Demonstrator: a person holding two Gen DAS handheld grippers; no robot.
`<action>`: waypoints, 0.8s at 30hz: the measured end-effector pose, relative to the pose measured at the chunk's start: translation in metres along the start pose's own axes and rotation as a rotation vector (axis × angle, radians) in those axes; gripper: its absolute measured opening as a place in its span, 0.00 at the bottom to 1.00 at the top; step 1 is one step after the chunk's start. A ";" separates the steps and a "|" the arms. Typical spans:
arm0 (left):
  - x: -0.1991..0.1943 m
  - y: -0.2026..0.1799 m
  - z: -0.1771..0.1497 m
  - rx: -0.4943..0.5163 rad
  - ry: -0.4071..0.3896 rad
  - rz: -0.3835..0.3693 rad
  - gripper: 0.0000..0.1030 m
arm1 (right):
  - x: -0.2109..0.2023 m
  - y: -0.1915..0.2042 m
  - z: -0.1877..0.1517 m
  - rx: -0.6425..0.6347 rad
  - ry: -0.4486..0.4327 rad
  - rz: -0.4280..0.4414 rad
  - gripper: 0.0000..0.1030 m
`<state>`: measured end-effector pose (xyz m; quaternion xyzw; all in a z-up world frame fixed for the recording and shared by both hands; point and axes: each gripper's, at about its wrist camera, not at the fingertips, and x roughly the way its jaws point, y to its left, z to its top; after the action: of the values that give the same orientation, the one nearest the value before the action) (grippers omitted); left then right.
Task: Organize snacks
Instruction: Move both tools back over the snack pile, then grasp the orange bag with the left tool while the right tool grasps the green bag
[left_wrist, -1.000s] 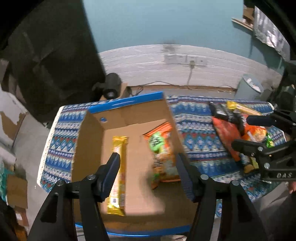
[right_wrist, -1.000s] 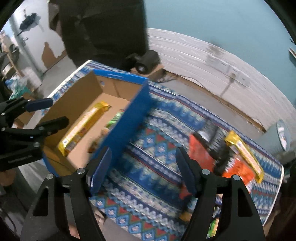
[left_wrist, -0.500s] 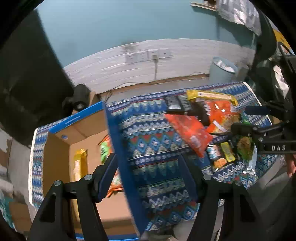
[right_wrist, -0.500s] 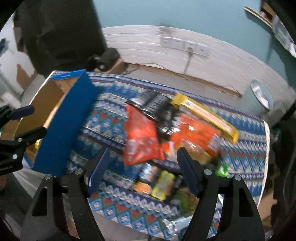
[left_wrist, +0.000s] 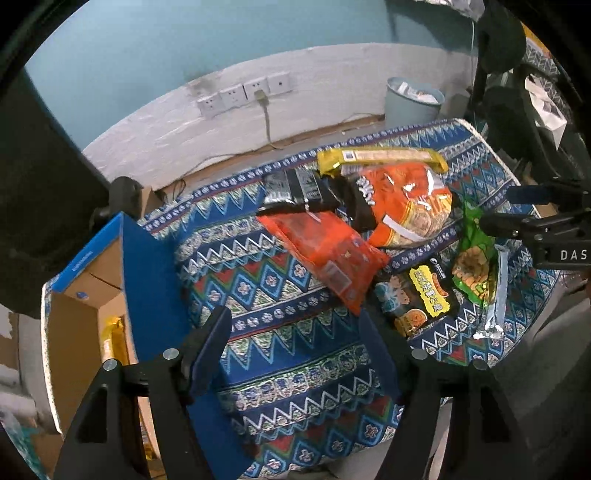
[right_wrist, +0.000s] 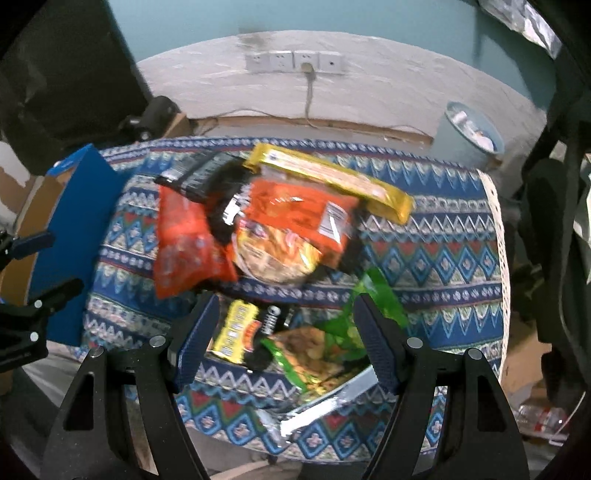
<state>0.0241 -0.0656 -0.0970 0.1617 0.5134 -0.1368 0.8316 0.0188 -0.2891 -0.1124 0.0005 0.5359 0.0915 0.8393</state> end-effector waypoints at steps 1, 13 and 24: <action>0.004 -0.001 0.000 0.000 0.011 -0.001 0.71 | 0.003 -0.004 -0.002 0.008 0.008 -0.007 0.73; 0.042 -0.009 0.014 -0.047 0.097 -0.056 0.73 | 0.040 -0.050 -0.016 0.155 0.110 -0.015 0.73; 0.065 -0.007 0.030 -0.129 0.138 -0.099 0.76 | 0.076 -0.058 -0.023 0.181 0.191 -0.022 0.73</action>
<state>0.0741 -0.0884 -0.1434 0.0913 0.5846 -0.1330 0.7951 0.0383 -0.3362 -0.1962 0.0615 0.6194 0.0333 0.7820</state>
